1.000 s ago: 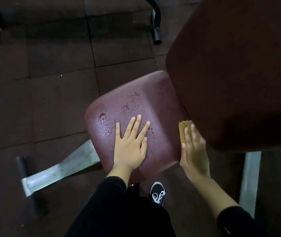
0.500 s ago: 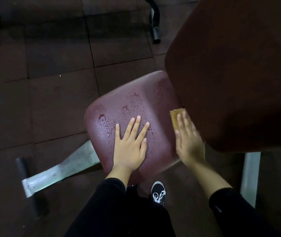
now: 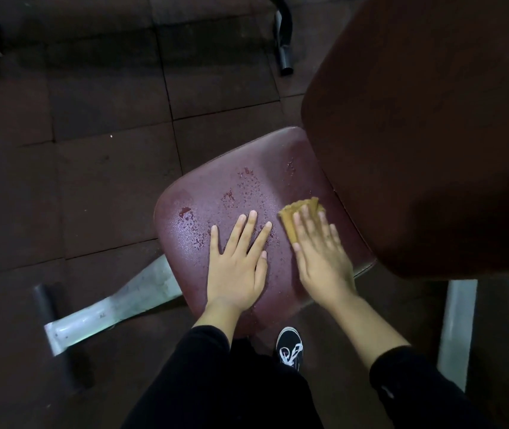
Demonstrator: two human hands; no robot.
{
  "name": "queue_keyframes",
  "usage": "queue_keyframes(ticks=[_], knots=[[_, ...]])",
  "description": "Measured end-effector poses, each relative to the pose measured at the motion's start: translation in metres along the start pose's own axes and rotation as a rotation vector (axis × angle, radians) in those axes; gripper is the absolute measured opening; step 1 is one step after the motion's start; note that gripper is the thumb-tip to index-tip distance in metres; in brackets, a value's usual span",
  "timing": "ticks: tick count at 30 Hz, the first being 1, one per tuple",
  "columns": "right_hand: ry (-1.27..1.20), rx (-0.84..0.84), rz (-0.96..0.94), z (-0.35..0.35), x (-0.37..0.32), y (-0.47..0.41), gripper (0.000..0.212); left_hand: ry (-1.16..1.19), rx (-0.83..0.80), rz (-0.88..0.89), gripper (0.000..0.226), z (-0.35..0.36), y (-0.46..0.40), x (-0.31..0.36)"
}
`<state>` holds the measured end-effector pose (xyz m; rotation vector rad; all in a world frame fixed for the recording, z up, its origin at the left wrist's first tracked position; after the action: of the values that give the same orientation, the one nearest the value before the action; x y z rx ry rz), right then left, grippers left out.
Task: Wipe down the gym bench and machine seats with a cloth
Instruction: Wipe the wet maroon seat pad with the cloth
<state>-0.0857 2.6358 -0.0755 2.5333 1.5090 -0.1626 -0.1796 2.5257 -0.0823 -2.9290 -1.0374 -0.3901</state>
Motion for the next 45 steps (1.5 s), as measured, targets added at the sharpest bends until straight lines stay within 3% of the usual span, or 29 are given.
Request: queue_keyframes(ticks=[4,9,17,23,33,37,41,45], knots=[[-0.104,0.039,0.146,-0.003,0.038,0.026,0.056,0.000,-0.009,-0.010,0.054,0.000,0.000,0.000],[-0.136,-0.028,0.127,0.010,0.014,0.055,0.057,0.041,0.016,-0.022,0.052,-0.007,-0.003,-0.001],[-0.033,-0.063,-0.139,-0.006,-0.020,-0.045,0.054,0.092,0.156,-0.133,0.050,-0.044,-0.065,-0.028],[-0.047,-0.111,-0.174,-0.017,-0.021,-0.101,0.060,0.034,0.004,-0.195,0.055,-0.023,-0.101,-0.059],[0.026,-0.076,-0.267,-0.015,-0.027,-0.159,0.052,0.044,0.033,-0.201,0.054,-0.021,-0.099,-0.057],[-0.076,-0.016,-0.045,-0.024,0.004,-0.191,0.050,0.041,0.021,-0.196,0.054,-0.020,-0.099,-0.058],[-0.158,0.025,0.186,-0.024,0.024,-0.151,0.053,0.047,0.029,-0.198,0.054,-0.021,-0.098,-0.057],[-0.018,-0.007,0.133,-0.013,-0.005,-0.110,0.056,0.046,0.027,-0.202,0.055,-0.020,-0.099,-0.057]])
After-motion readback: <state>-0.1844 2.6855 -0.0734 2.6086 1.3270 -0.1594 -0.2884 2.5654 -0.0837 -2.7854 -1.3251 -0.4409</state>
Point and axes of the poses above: each hand's wrist, its own y-axis away from the middle knuckle, its own z-axis out of the palm, x = y × z, the point moved 9 cm from there along -y, towards the middle knuckle, and after that the axes turned 8 degrees about -z, right-handed, at the moved point
